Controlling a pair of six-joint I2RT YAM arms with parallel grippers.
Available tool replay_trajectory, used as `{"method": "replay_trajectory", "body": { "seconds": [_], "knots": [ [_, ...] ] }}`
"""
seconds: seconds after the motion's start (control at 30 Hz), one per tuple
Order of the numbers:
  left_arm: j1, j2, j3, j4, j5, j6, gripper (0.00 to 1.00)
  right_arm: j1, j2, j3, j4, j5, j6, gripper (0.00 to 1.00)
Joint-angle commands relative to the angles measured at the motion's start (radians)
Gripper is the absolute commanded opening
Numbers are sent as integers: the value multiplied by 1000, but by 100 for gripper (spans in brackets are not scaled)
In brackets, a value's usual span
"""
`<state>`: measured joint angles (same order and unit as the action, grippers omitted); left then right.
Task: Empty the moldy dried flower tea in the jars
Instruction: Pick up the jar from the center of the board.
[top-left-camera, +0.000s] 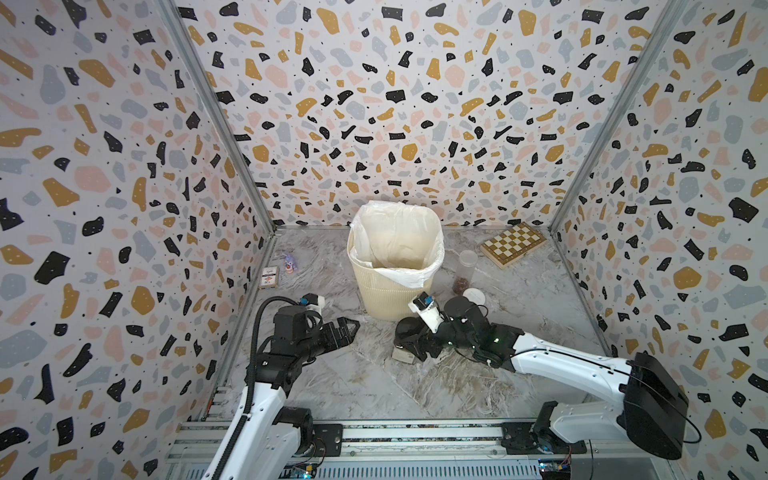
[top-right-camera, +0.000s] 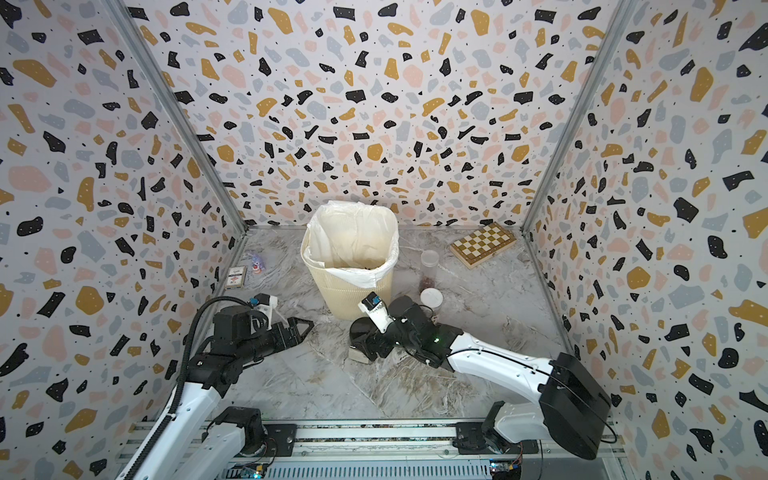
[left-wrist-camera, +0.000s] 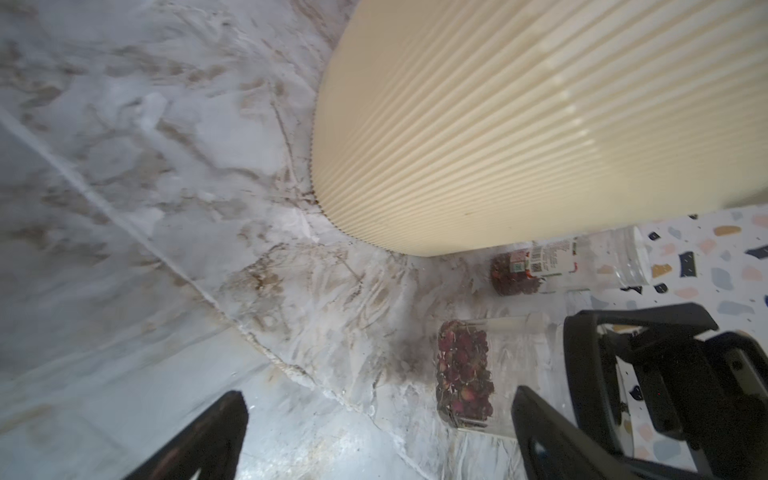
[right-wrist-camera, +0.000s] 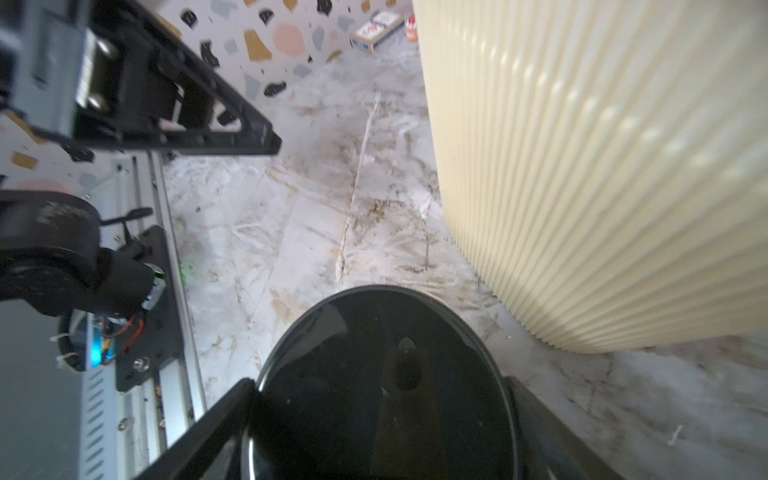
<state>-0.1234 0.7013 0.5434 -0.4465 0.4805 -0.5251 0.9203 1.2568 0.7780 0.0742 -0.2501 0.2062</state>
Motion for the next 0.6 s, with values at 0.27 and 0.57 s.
{"method": "replay_trajectory", "body": {
  "seconds": [0.27, 0.57],
  "knots": [
    [-106, 15, -3, 414, 380, -85, 99, -193, -273, -100, -60, -325, -18, 77],
    [-268, 43, 111, 291, 486, 174, 98, -327, -301, -101, -79, -552, -59, 77]
  ]
}}
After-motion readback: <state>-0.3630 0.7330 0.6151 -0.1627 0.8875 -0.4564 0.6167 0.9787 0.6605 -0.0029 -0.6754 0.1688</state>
